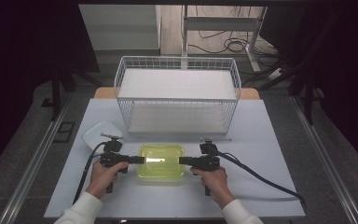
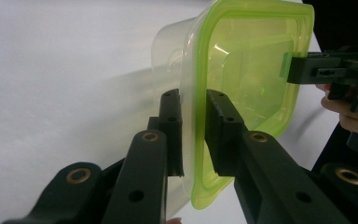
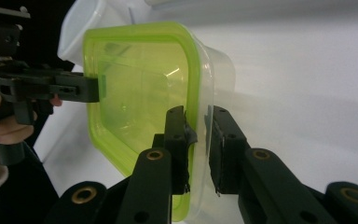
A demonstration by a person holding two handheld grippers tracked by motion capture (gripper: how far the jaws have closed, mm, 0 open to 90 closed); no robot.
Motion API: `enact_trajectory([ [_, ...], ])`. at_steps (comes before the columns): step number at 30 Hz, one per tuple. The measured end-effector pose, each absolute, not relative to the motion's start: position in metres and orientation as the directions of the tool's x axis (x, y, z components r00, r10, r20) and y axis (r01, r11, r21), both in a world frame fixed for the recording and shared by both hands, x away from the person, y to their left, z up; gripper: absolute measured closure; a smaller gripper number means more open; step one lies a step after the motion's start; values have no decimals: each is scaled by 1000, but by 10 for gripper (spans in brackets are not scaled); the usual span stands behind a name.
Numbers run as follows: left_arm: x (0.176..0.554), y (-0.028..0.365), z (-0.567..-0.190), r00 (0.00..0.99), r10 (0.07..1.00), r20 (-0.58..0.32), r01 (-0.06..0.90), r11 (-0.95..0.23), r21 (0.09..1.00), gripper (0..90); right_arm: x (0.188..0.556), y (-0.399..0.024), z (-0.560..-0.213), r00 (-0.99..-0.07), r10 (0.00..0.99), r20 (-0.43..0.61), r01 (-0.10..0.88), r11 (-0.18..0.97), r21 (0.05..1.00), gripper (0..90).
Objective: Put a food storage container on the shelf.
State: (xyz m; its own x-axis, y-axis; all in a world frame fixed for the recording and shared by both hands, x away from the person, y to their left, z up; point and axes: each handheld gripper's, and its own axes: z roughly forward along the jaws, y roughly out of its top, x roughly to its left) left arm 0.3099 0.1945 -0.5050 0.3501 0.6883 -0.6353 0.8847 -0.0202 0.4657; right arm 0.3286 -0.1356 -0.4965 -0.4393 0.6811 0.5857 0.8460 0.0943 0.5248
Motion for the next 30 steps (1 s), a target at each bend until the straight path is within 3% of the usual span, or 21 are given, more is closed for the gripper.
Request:
enact_trajectory([
  [30,299,182,-474,421,698,-579,816,-13,578,775,321,-150,-466,-534,650,542,766,99,636,776],
])
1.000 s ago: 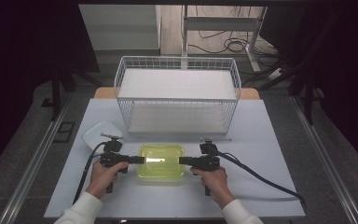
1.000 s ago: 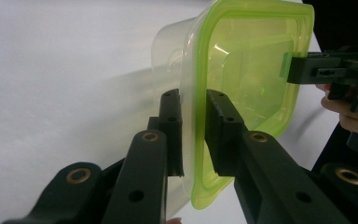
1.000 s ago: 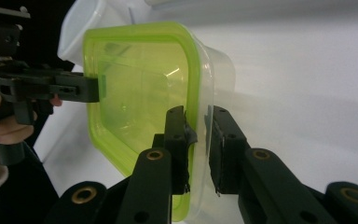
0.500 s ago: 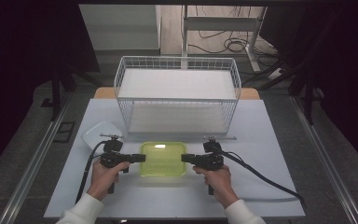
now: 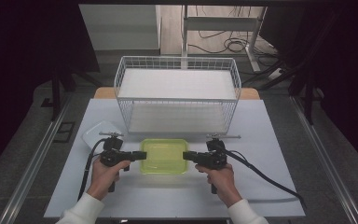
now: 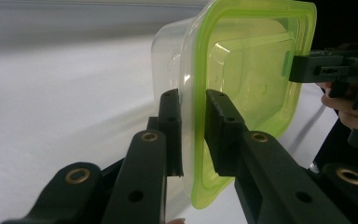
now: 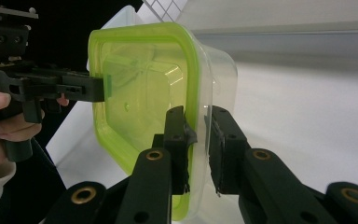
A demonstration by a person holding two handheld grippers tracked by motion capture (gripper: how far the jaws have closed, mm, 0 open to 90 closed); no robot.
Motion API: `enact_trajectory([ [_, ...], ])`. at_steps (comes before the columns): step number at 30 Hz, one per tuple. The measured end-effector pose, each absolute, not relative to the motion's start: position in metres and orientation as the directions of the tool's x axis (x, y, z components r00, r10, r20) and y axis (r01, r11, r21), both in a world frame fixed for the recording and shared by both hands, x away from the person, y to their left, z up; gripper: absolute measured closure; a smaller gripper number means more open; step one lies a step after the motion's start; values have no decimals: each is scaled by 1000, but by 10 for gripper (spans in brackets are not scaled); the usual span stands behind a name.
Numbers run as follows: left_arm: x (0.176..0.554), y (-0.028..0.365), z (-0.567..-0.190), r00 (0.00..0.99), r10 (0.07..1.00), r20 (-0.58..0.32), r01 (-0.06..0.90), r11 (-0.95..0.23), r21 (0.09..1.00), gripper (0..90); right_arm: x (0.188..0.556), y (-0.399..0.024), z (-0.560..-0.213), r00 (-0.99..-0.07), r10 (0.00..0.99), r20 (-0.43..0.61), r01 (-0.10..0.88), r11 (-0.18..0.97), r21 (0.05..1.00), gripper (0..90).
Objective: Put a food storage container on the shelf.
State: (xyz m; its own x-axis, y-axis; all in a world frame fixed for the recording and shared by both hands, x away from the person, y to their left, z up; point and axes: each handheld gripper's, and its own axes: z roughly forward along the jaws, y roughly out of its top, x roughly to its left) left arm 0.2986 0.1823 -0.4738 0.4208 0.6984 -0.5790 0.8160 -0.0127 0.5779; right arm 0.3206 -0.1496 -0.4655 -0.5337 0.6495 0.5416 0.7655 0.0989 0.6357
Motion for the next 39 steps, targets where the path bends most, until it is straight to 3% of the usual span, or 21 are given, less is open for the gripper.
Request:
enact_trajectory([
  [13,298,178,-459,457,687,-565,784,-10,621,774,319,-158,-449,-570,631,526,730,95,676,773],
  [26,297,170,-443,475,708,-522,750,-15,662,765,320,-161,-432,-640,641,425,655,164,738,770],
  [39,310,167,-428,491,692,-529,732,2,682,768,333,-166,-414,-672,631,387,611,178,772,770],
])
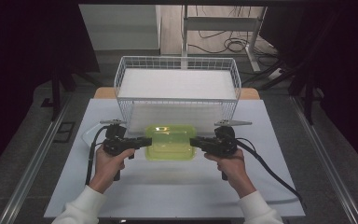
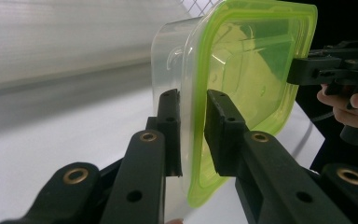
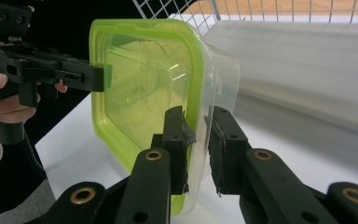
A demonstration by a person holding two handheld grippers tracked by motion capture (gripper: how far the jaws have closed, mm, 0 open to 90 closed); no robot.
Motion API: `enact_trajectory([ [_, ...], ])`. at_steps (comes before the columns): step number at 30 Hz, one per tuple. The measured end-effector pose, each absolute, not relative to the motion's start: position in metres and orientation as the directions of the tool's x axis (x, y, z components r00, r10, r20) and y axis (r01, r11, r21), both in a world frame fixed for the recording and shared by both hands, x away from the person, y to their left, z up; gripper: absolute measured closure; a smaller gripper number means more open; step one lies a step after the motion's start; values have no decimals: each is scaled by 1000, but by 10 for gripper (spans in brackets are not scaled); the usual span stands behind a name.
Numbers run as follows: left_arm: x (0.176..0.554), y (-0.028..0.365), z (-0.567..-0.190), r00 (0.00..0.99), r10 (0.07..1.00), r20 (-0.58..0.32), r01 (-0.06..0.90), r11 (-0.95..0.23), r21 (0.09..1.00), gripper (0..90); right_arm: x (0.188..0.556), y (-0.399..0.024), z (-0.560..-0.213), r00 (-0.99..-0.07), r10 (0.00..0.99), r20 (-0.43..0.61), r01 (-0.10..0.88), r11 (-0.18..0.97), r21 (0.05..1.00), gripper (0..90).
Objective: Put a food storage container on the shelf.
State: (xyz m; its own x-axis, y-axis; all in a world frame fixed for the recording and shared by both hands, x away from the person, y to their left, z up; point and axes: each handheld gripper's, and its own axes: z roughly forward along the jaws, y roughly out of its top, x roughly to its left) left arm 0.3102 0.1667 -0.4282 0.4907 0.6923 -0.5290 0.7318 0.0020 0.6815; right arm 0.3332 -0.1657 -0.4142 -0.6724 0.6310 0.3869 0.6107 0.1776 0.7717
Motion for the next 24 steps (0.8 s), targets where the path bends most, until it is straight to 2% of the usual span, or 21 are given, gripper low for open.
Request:
enact_trajectory([
  [24,335,160,-383,544,682,-489,674,-8,738,770,346,-177,-377,-688,625,370,547,110,830,771],
])
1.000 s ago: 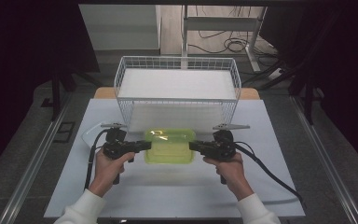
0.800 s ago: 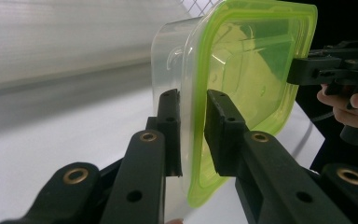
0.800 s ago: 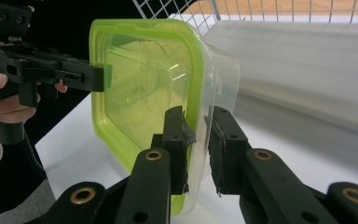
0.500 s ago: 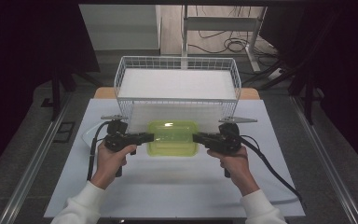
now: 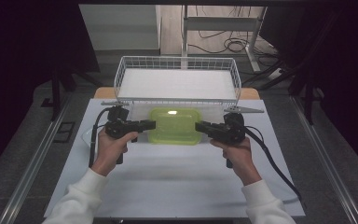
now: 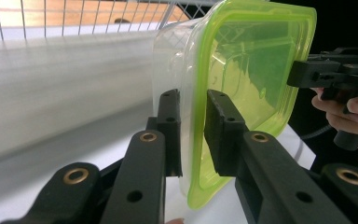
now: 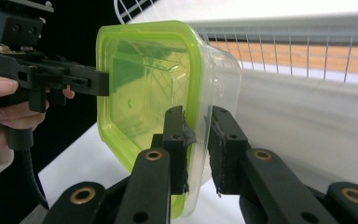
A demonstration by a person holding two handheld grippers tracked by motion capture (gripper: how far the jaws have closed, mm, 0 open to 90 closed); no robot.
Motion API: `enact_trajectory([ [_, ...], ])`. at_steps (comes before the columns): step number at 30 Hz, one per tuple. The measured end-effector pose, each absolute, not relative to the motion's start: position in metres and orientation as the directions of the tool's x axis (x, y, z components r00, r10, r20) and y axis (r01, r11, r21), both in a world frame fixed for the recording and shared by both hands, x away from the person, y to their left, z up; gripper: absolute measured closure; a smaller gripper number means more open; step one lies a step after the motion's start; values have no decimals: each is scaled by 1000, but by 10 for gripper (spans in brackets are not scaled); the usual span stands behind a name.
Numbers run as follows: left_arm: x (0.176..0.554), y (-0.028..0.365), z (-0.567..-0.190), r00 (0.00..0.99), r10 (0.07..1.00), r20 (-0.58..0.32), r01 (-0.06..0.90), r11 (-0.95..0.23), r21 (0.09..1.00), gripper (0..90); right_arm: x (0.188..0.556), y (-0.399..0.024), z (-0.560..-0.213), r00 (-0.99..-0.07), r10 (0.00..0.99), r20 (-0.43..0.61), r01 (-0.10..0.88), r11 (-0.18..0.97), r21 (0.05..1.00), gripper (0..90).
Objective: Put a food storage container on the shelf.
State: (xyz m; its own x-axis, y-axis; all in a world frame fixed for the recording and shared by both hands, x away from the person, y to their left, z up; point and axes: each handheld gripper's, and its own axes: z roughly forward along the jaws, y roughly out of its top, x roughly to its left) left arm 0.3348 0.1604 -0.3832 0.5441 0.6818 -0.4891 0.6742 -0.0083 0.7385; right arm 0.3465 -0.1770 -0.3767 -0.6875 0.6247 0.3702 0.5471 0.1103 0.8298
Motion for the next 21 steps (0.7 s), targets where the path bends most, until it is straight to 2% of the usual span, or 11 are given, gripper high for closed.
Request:
enact_trajectory([
  [21,354,164,-345,566,686,-457,626,3,780,773,368,-175,-342,-710,606,360,503,77,861,772],
])
